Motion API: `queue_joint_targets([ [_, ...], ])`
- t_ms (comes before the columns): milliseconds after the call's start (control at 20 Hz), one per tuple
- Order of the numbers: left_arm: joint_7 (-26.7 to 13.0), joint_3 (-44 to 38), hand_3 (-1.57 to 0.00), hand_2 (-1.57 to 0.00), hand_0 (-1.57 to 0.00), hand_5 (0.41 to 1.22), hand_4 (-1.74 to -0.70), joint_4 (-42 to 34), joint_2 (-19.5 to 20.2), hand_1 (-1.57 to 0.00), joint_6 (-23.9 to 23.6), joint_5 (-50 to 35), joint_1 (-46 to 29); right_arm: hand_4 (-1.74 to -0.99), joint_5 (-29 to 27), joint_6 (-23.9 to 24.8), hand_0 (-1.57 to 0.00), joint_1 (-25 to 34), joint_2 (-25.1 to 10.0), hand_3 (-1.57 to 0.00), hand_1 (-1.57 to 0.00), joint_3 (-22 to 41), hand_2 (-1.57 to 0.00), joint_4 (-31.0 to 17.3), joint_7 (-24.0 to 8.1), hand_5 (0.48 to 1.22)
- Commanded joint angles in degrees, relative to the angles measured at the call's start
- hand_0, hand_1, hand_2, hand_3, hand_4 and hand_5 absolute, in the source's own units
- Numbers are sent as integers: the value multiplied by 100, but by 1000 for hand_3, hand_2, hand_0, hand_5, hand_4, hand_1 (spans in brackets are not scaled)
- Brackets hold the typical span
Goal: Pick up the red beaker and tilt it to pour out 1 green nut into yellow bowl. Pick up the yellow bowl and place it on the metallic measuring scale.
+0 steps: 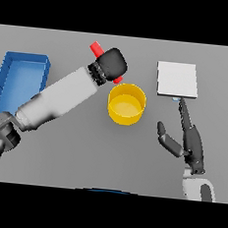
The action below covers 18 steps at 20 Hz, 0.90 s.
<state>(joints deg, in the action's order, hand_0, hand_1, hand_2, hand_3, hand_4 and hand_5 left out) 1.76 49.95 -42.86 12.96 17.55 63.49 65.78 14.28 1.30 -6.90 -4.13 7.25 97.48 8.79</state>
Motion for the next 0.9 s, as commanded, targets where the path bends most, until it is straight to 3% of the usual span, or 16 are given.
queue_joint_targets([
  [0,55,90,-1571,-1571,-1571,1220,-1723,51,-11,-1571,-28,75,88,-1063,-60,-19,1,26,-6,1,1,-38,1,-40,18,697],
  [300,-140,583,-1571,-1571,-1571,1221,-1736,177,-208,-1571,-178,398,231,-1058,-107,-51,1,18,33,1,1,0,1,108,8,700],
  [450,-111,945,-1571,-1571,-1571,1221,-1736,192,-179,-1571,-392,632,256,-1065,26,79,1,57,92,1,1,9,1,-37,-31,684],
  [850,298,1899,-1571,-1571,-1571,1221,-1732,582,-497,-1571,30,1163,971,-1059,226,206,1,-5,110,1,1,75,1,-26,89,672],
])
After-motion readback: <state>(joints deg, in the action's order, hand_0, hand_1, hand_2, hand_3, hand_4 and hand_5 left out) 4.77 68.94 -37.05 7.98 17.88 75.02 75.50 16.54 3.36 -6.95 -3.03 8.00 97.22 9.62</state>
